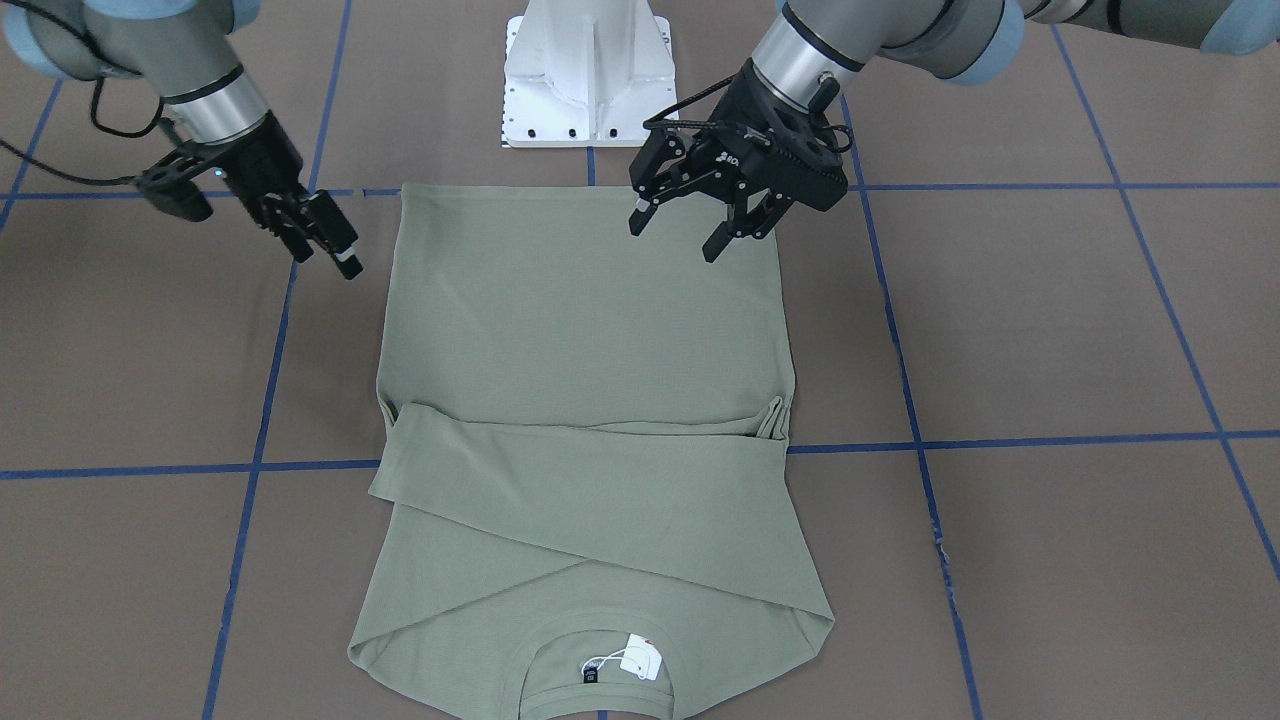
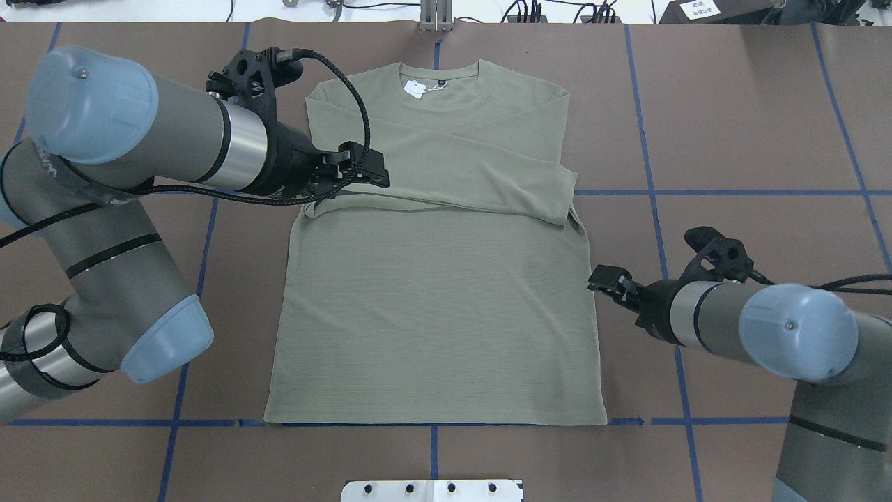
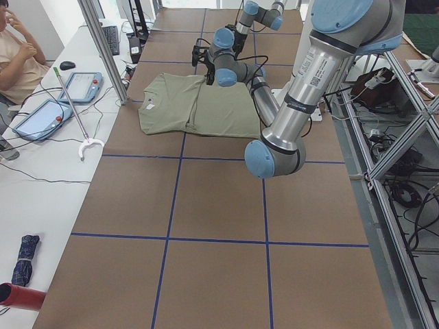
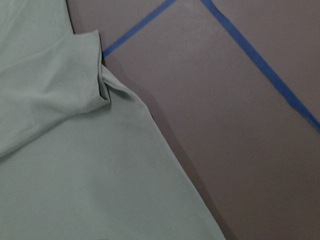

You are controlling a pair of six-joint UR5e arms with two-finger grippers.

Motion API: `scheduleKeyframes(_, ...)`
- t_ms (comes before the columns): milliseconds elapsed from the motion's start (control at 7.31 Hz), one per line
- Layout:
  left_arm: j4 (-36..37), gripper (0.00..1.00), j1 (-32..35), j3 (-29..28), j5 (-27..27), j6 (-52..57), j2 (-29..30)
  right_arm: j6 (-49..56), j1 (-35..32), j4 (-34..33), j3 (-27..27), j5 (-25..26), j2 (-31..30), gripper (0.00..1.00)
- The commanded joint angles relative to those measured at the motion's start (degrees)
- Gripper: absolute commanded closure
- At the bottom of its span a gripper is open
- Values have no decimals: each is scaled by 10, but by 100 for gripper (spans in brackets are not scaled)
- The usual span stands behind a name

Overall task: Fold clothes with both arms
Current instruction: 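Release the sleeve with the left gripper while the right gripper moves to the hem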

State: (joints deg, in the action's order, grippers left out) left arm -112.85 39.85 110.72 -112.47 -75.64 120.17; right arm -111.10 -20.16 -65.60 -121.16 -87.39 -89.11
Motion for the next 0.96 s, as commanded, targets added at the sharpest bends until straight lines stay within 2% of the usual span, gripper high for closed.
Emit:
scheduleKeyframes(0,-5,12,1,-1,1,4,-11,-57,85,-35,-7,45,0,2)
scheduleKeyframes(137,-5,11,1,0,1,1,-13,-65,119,-94,-6,77,25,3)
scheduleKeyframes(547,-5,9,1,-1,1,-2,-13,-111,138,-111,1,74,27,17)
scheduleKeyframes(821,-5,8,1,-1,1,-4,-14,-112,143,-135,4,55,26,17)
